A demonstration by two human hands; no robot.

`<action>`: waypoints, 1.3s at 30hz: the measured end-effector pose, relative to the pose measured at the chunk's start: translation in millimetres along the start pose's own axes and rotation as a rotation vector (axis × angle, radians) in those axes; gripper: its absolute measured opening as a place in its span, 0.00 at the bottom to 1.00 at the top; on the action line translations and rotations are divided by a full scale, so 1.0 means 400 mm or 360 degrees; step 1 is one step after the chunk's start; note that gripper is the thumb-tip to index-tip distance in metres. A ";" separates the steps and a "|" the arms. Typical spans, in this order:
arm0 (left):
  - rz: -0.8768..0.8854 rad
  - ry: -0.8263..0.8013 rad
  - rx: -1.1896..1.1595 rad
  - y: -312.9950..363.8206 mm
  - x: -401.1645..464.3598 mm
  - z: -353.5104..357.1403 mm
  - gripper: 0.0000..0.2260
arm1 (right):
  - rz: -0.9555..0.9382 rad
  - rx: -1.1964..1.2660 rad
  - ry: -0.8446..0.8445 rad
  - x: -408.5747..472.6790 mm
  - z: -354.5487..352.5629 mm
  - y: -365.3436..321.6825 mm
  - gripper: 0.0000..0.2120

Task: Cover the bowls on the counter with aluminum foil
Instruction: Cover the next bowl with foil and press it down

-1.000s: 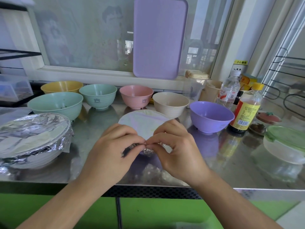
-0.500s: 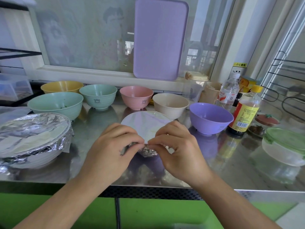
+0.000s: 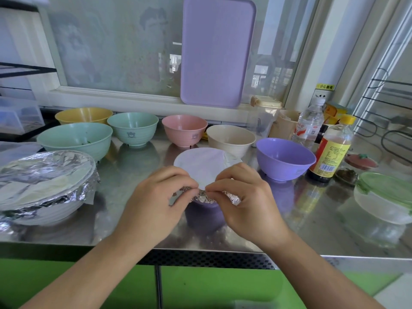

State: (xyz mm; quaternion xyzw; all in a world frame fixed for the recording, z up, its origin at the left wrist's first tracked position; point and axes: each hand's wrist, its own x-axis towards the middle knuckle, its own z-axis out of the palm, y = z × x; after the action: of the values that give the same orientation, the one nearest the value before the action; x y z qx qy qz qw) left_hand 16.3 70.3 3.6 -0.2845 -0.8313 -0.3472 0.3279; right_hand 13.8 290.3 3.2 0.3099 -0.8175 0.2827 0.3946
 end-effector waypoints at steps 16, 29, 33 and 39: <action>-0.0008 -0.0028 -0.0044 -0.004 0.021 0.024 0.04 | 0.0048 -0.0084 0.0026 -0.013 -0.041 0.034 0.05; -0.0055 -0.0099 0.0087 0.014 0.022 0.058 0.08 | 0.0055 -0.0087 0.0006 -0.009 -0.025 0.031 0.04; -0.0058 -0.0075 0.0141 0.003 0.019 0.062 0.09 | 0.0069 -0.0120 0.0003 -0.014 -0.021 0.040 0.07; -0.0050 -0.0062 0.0158 0.001 0.016 0.063 0.10 | 0.0063 -0.0094 0.0042 -0.024 -0.023 0.038 0.06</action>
State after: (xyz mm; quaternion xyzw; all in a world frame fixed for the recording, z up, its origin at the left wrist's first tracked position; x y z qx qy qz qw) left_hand 3.9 91.3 -5.2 -0.2616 -0.8580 -0.3050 0.3200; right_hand 11.7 309.5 -3.0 0.2781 -0.8263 0.2703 0.4085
